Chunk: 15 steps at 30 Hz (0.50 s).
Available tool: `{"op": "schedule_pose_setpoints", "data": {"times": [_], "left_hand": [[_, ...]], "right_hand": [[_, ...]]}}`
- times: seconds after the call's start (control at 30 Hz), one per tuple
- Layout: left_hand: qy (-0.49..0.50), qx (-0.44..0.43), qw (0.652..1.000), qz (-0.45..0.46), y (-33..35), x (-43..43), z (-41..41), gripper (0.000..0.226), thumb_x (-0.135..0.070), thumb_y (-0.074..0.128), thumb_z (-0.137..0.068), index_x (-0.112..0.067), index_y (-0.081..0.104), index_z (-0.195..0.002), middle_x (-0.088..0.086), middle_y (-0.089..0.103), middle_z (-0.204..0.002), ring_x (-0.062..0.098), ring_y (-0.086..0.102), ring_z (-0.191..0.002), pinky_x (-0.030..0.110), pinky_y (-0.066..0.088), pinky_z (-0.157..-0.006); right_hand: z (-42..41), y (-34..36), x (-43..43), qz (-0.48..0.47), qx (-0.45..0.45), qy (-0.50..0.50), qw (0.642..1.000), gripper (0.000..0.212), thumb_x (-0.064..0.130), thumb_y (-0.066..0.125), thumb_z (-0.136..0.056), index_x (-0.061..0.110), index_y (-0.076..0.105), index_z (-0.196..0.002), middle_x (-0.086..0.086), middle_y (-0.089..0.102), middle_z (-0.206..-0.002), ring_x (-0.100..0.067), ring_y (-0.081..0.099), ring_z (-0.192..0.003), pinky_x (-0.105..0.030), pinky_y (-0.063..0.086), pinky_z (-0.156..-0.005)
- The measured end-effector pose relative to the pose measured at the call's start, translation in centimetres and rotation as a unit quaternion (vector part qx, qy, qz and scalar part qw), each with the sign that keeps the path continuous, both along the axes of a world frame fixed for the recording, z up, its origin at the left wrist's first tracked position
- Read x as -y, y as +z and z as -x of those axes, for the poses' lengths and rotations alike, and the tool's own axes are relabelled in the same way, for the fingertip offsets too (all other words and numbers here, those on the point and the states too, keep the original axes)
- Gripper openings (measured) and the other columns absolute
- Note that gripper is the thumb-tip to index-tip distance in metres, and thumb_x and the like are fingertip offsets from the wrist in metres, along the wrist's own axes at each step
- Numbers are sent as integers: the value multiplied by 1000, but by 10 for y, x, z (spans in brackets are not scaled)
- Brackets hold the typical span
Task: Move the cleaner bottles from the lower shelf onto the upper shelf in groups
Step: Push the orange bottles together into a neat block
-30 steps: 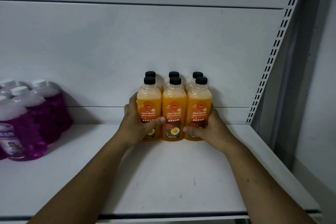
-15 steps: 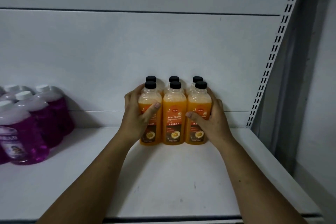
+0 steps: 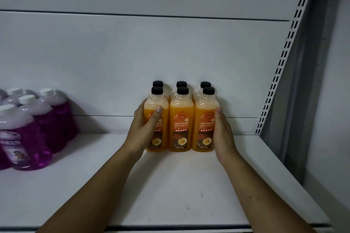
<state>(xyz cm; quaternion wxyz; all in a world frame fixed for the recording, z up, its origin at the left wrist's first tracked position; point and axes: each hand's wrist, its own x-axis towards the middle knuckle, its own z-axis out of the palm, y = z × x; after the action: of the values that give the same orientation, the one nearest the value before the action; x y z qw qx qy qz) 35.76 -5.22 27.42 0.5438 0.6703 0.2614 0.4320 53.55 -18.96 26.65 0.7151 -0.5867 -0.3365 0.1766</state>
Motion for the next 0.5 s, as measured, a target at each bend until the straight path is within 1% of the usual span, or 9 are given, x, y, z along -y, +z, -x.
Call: {"op": "schedule_pose_setpoints", "data": {"times": [0.07, 0.13, 0.27, 0.3, 0.33, 0.4, 0.43, 0.47, 0.5], "left_hand": [[5, 3, 1000, 8, -1, 4, -1, 94, -90, 60, -68, -47, 44, -149, -7, 57, -146, 19, 61, -128, 49, 55, -103], [11, -1, 1000, 11, -2, 3, -2, 102, -96, 59, -62, -47, 43, -149, -6, 54, -149, 20, 60, -129, 51, 55, -104], [3, -3, 1000, 16, -2, 0, -2, 104, -98, 62, -57, -49, 44, -148, -6, 54, -149, 20, 60, -129, 54, 54, -105], [2, -3, 1000, 16, -1, 0, -1, 105, -98, 62, -56, -50, 44, -147, -6, 53, -149, 20, 60, -130, 53, 54, -105], [4, -2, 1000, 15, -1, 0, -1, 105, -98, 62, -55, -51, 44, -147, -6, 52, -150, 21, 59, -130, 51, 54, -105], [10, 0, 1000, 4, -1, 0, -2, 102, -95, 63, -58, -52, 42, -148, -6, 49, -152, 21, 57, -132, 51, 54, -105], [16, -1, 1000, -12, -1, 0, -2, 100, -92, 65, -61, -52, 39, -149, -6, 47, -153, 20, 57, -133, 52, 53, -106], [22, -4, 999, -35, -2, 0, -2, 101, -87, 69, -64, -51, 35, -152, -6, 45, -155, 19, 56, -134, 52, 54, -107], [25, -8, 998, -62, -3, 0, -1, 105, -82, 75, -64, -50, 31, -153, -6, 42, -156, 18, 56, -135, 51, 54, -106]], "right_hand": [[0, -5, -2, 10, -17, 7, 1000, 80, 86, 32, -85, 36, 55, -143, 5, 72, -125, -8, 75, -102, -33, 61, -81], [-1, -6, -2, 22, -20, 11, 1000, 80, 81, 29, -86, 35, 53, -146, 4, 72, -126, -10, 75, -104, -32, 62, -81], [-1, -6, -2, 32, -14, 2, 999, 79, 82, 32, -86, 34, 52, -146, 2, 71, -129, -13, 74, -107, -38, 62, -87], [-2, -6, -1, 32, -9, 6, 999, 76, 81, 32, -87, 36, 52, -145, 2, 70, -130, -12, 74, -107, -37, 62, -87], [0, -4, 1, 36, 0, 7, 999, 69, 78, 34, -88, 39, 51, -141, 3, 68, -131, -10, 73, -107, -34, 62, -85], [4, 2, 5, 42, 34, 12, 998, 48, 70, 44, -87, 47, 51, -128, 8, 64, -130, 1, 69, -103, -19, 58, -74], [5, 4, 7, 47, 57, 13, 997, 41, 64, 55, -84, 47, 51, -121, 11, 63, -126, 5, 68, -99, -14, 56, -69], [6, 4, 7, 53, 80, 11, 995, 46, 60, 69, -77, 46, 50, -117, 13, 62, -123, 8, 68, -97, -12, 55, -68], [5, 3, 8, 70, 112, 1, 991, 63, 61, 81, -66, 46, 48, -117, 12, 61, -123, 6, 67, -101, -13, 55, -72]]}}
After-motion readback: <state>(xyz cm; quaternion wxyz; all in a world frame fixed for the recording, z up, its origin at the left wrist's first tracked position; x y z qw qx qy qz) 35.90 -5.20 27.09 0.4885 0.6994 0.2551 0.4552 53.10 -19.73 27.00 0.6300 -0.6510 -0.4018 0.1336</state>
